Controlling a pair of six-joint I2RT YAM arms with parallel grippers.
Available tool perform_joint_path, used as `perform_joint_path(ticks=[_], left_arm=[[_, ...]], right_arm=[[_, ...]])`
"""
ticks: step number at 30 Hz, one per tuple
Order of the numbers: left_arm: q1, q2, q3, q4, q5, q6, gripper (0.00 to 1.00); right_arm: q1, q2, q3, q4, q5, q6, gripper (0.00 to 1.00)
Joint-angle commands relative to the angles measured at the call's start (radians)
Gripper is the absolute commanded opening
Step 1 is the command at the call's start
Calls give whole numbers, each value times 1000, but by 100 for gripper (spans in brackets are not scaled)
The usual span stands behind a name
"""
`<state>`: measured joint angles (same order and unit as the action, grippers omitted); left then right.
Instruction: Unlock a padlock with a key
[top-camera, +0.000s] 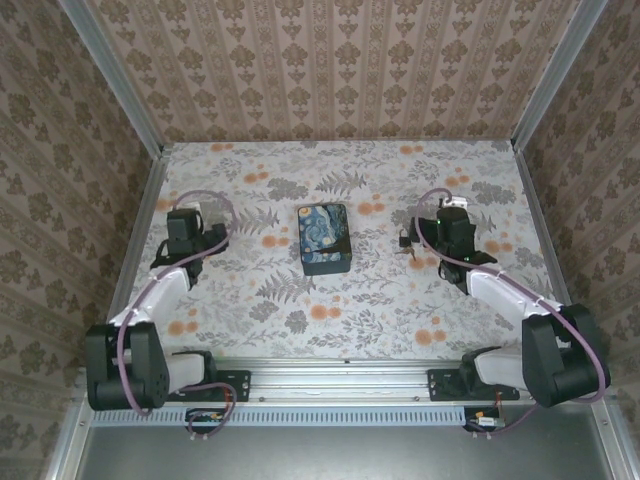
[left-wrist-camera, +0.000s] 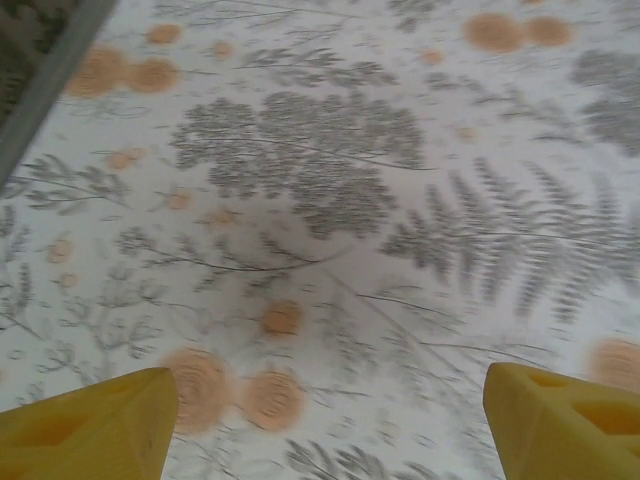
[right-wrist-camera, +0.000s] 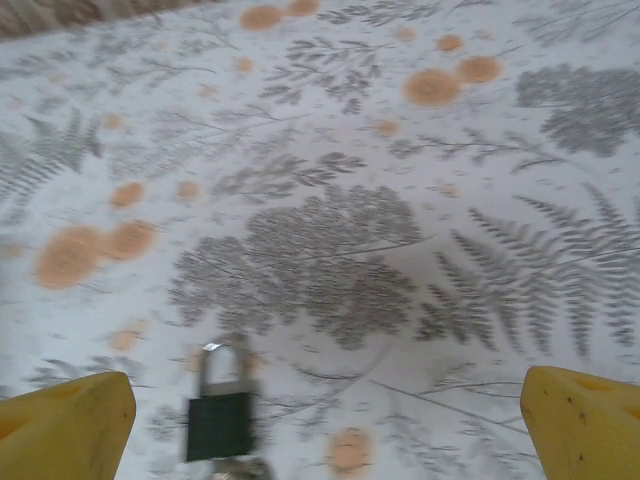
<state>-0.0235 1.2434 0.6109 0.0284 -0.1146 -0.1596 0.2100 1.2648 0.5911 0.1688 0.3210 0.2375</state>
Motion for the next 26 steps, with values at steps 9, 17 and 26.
perform_joint_path(ticks=[9,17,26], left_arm=[[27,302,-248,929,111,197,100],[-25,296,-224,865,50,236,100],[-15,295,-219,856,84,236,100]], right_arm=[[-177,250,-158,634,-196,-200,100],[-210,269,-197,717,-255,-182,100],[-201,265,-194,705,-239,-187,100]])
